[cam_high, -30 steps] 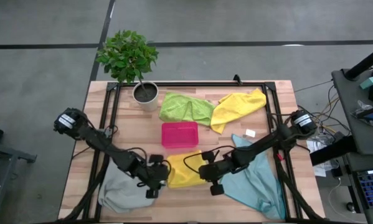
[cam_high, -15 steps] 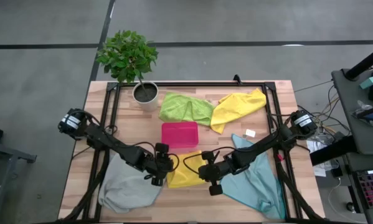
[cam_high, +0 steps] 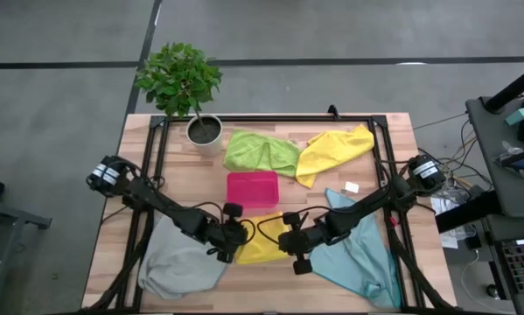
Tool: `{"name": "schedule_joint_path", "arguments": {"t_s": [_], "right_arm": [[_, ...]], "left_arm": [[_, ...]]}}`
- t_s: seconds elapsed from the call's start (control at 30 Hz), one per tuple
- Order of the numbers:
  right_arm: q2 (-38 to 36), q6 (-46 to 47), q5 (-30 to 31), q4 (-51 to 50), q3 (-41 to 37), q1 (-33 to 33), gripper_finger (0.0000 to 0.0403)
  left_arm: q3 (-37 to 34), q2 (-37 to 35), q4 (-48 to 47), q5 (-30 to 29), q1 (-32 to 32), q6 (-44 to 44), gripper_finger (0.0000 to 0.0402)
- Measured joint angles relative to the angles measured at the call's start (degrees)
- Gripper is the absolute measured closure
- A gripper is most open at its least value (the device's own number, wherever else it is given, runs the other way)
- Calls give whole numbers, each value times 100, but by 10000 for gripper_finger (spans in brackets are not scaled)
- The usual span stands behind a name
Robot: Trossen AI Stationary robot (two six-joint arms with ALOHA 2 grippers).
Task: Fold microfiber towels
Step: Fold the bottom yellow microfiber cloth
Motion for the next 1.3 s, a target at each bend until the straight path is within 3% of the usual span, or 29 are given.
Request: {"name": "schedule_joint_path", "arguments": {"t_s": [0.07,0.2,0.37,0.53,0.77,1.07,1.3], "right_arm": [[0,1,0,-3,-7,0,394],[0,10,0,12,-11,0,394],[2,14,4,16,-15,0,394],[2,14,166,16,-17,0,394],[2,-73,198,16,-20,-17,394],[2,-69,302,17,-92,-17,394],[2,52,302,50,-167,-17,394]], "left_arm": [[77,-81,-58,-198,-2,147,391],[236,-270,-317,-526,-11,838,390],[252,-327,-550,-501,-23,1723,397],[212,-294,-1189,-432,-28,1551,398],[168,-294,-1194,-368,-44,1396,396],[263,-294,-1243,-353,-60,1371,310],[433,-382,-1420,-342,-98,722,266]]}}
